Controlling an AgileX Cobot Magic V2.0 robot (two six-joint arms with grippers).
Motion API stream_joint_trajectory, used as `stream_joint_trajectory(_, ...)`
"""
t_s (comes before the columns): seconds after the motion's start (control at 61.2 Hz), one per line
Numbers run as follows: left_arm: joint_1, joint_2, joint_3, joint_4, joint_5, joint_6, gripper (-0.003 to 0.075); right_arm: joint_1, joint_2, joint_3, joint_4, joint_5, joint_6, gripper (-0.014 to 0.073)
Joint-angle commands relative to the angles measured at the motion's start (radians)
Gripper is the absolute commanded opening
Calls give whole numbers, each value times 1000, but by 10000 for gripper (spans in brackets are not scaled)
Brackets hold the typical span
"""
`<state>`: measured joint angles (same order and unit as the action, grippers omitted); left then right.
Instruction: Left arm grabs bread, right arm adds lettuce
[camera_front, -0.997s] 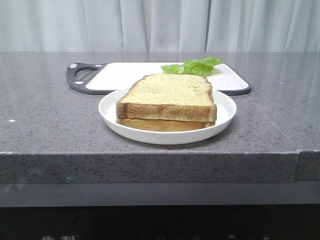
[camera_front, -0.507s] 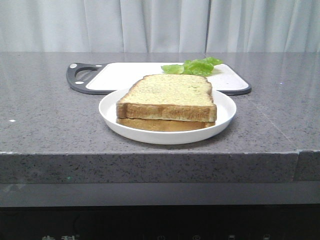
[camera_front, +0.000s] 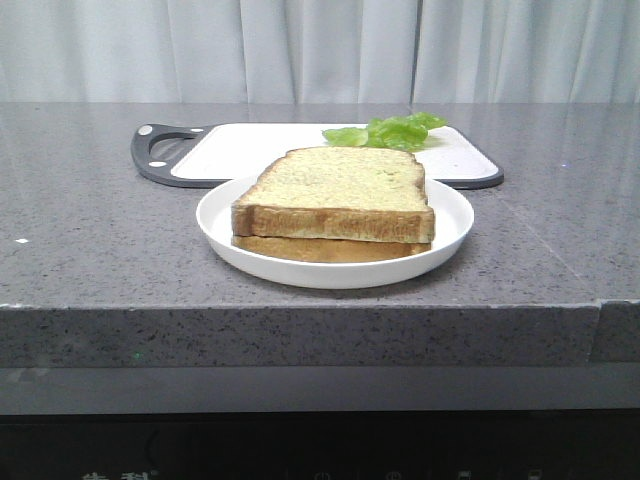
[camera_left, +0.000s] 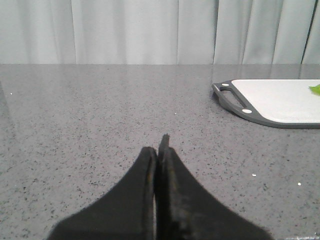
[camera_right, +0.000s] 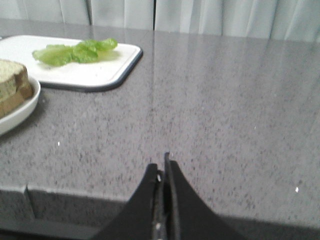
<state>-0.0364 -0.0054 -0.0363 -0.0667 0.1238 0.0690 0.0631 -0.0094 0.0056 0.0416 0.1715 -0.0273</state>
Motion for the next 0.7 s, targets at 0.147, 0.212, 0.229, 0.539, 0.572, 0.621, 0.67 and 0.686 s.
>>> stream_joint_trajectory(0.147, 2, 198, -297, -15, 90, -1, -20, -6, 97, -268, 0, 49, -8, -58)
stream_joint_trajectory(0.212, 2, 297, -379, -16, 104, -1, -20, -6, 176, -339, 0, 73, -8, -58)
stream_joint_trajectory(0.229, 2, 329, -401, -16, 104, -1, -20, -6, 204, -361, 0, 75, -8, -58)
stream_joint_trajectory(0.539, 2, 556, -551, -22, 100, -1, -18, -6, 458, -519, 0, 51, -8, -53)
stream_joint_trajectory(0.572, 2, 556, -551, -22, 98, -1, -11, -6, 459, -519, 0, 49, -8, -39)
stream_joint_trajectory(0.621, 2, 556, -551, -22, 95, -1, 32, -6, 458, -519, 0, 47, -8, 6)
stream_joint_trajectory(0.67, 2, 556, -551, -22, 95, -1, 104, -6, 458, -519, 0, 43, -8, 87)
stream_joint_trajectory(0.686, 2, 556, -551, -22, 95, -1, 130, -6, 458, -519, 0, 41, -8, 116)
